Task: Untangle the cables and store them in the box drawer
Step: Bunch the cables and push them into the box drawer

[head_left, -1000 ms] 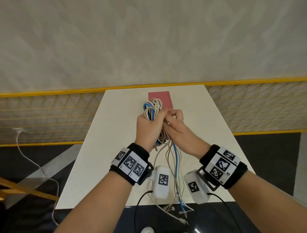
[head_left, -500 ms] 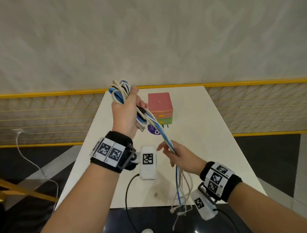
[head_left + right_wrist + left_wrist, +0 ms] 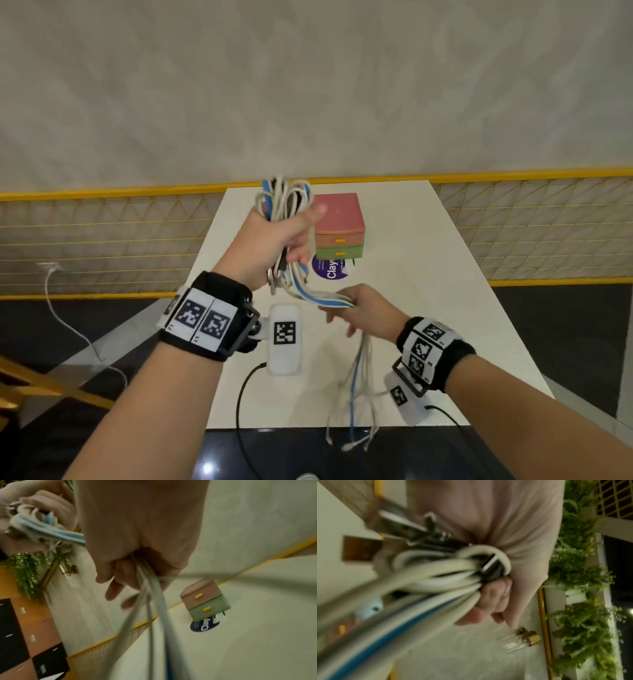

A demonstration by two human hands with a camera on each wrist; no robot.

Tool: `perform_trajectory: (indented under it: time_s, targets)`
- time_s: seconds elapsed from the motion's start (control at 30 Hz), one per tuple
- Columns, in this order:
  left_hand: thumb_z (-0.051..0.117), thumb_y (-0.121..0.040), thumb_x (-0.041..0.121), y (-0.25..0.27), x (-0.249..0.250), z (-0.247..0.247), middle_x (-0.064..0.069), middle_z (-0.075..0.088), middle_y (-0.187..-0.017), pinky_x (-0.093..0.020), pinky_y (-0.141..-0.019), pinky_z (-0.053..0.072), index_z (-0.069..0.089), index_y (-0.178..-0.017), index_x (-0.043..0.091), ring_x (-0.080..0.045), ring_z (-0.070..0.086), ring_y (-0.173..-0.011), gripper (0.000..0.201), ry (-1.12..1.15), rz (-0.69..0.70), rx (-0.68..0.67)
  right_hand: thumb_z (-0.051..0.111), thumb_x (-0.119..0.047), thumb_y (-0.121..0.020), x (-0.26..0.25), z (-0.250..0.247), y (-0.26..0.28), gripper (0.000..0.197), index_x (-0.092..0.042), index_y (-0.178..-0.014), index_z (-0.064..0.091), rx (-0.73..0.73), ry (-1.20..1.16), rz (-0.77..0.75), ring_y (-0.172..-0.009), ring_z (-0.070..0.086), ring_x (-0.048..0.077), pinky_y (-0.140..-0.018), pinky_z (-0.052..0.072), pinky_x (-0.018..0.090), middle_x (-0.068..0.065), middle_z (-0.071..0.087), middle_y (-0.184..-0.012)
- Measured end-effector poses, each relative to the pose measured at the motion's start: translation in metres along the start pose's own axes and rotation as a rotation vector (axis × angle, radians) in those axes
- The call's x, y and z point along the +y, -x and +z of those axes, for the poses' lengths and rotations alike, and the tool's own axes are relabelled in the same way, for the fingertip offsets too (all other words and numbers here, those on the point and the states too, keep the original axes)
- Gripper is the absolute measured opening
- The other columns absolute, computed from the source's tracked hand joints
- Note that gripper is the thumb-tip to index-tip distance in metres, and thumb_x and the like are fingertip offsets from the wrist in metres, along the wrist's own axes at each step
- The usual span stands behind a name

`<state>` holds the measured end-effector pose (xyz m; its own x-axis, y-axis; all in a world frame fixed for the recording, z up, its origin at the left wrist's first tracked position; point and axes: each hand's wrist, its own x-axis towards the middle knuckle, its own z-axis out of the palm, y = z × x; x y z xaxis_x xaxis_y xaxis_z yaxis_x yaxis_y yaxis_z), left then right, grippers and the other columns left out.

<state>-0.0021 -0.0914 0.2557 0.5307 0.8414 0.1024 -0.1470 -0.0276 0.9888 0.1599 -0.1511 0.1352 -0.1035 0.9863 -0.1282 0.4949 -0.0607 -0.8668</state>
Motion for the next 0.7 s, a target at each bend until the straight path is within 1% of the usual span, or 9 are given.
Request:
perform_trajectory:
  time_s: [0.1,0.17,0.23,0.27,0.37,0.43,0.5,0.6,0.7]
  targets:
    - [0.073,-0.084,0.020,0.009,-0.014,-0.006,0.001,0.032,-0.044,-0.025,-0.042,0.041,0.057,-0.088,0.003,-0.014,0.030,-0.033,0.024,-0.168,-0.171,-0.084,0.070,-0.009,-0.075,-0.004,-0.019,-0.009,0.015,-0.022,-0.080,0.065,0.148,0.098,-0.090,-0.055,0.053,0.002,-0.062,0.048,0.028,-0.005,0.064,-0.070]
    - [0.074,-0.085,0.021,0.011,-0.025,-0.004,-0.001,0.034,-0.046,-0.025,-0.043,0.041,0.059,-0.090,-0.003,-0.015,0.031,-0.036,0.028,-0.253,-0.249,-0.029,0.071,-0.005,-0.073,-0.014,-0.026,-0.015,0.026,-0.019,-0.092,0.059,0.205,0.085,-0.128,-0.053,0.053,0.000,-0.058,0.044,0.022,-0.008,0.063,-0.070]
    - [0.077,-0.082,0.023,0.013,-0.034,-0.001,-0.001,0.038,-0.047,-0.025,-0.042,0.041,0.062,-0.089,-0.006,-0.015,0.034,-0.037,0.034,-0.331,-0.250,0.028,0.070,-0.003,-0.072,-0.024,-0.029,-0.020,0.042,-0.016,-0.108,0.051,0.231,0.109,-0.139,-0.058,0.058,0.008,-0.058,0.047,0.029,0.004,0.067,-0.079]
    - [0.080,-0.080,0.024,0.014,-0.037,0.003,-0.001,0.041,-0.046,-0.025,-0.042,0.040,0.065,-0.085,0.002,-0.014,0.036,-0.037,0.028,-0.373,-0.231,0.035,0.068,-0.001,-0.072,-0.028,-0.030,-0.021,0.049,-0.016,-0.113,0.046,0.228,0.140,-0.151,-0.060,0.060,0.017,-0.059,0.047,0.033,0.009,0.066,-0.080]
    - [0.086,-0.073,0.025,0.015,-0.047,0.010,0.010,0.053,-0.047,-0.020,-0.041,0.038,0.067,-0.077,0.020,-0.006,0.044,-0.038,0.020,-0.463,-0.210,-0.002,0.068,0.001,-0.073,-0.043,-0.034,-0.019,0.060,-0.021,-0.117,0.035,0.129,0.140,-0.196,-0.079,0.066,0.031,-0.069,0.053,0.043,0.017,0.067,-0.093]
    - [0.086,-0.072,0.023,0.013,-0.053,0.011,0.014,0.059,-0.049,-0.019,-0.047,0.041,0.068,-0.075,0.021,-0.003,0.050,-0.044,0.018,-0.515,-0.213,-0.009,0.068,0.007,-0.071,-0.051,-0.041,-0.017,0.068,-0.028,-0.115,0.031,0.049,0.053,-0.189,-0.090,0.064,0.038,-0.077,0.052,0.051,0.025,0.065,-0.105]
    - [0.084,-0.072,0.020,0.010,-0.056,0.007,0.010,0.066,-0.060,-0.022,-0.059,0.044,0.071,-0.079,0.019,-0.008,0.059,-0.058,0.014,-0.601,-0.207,0.018,0.064,0.013,-0.068,-0.053,-0.048,-0.015,0.072,-0.031,-0.115,0.031,-0.002,0.016,-0.184,-0.093,0.061,0.042,-0.077,0.050,0.055,0.031,0.062,-0.107]
    - [0.082,-0.074,0.023,0.006,-0.054,0.003,0.001,0.073,-0.076,-0.026,-0.067,0.050,0.074,-0.084,0.019,-0.015,0.067,-0.075,0.013,-0.660,-0.196,0.044,0.061,0.014,-0.070,-0.049,-0.053,-0.011,0.066,-0.024,-0.119,0.038,-0.022,-0.022,-0.184,-0.082,0.061,0.039,-0.069,0.050,0.047,0.032,0.061,-0.100]
    - [0.084,-0.071,0.027,0.002,-0.053,0.001,-0.001,0.067,-0.091,-0.027,-0.071,0.050,0.064,-0.097,0.018,-0.011,0.064,-0.087,0.034,-0.680,-0.184,0.048,0.064,0.009,-0.075,-0.041,-0.056,-0.007,0.052,-0.013,-0.120,0.049,0.037,-0.054,-0.208,-0.077,0.060,0.031,-0.074,0.052,0.040,0.023,0.063,-0.091]
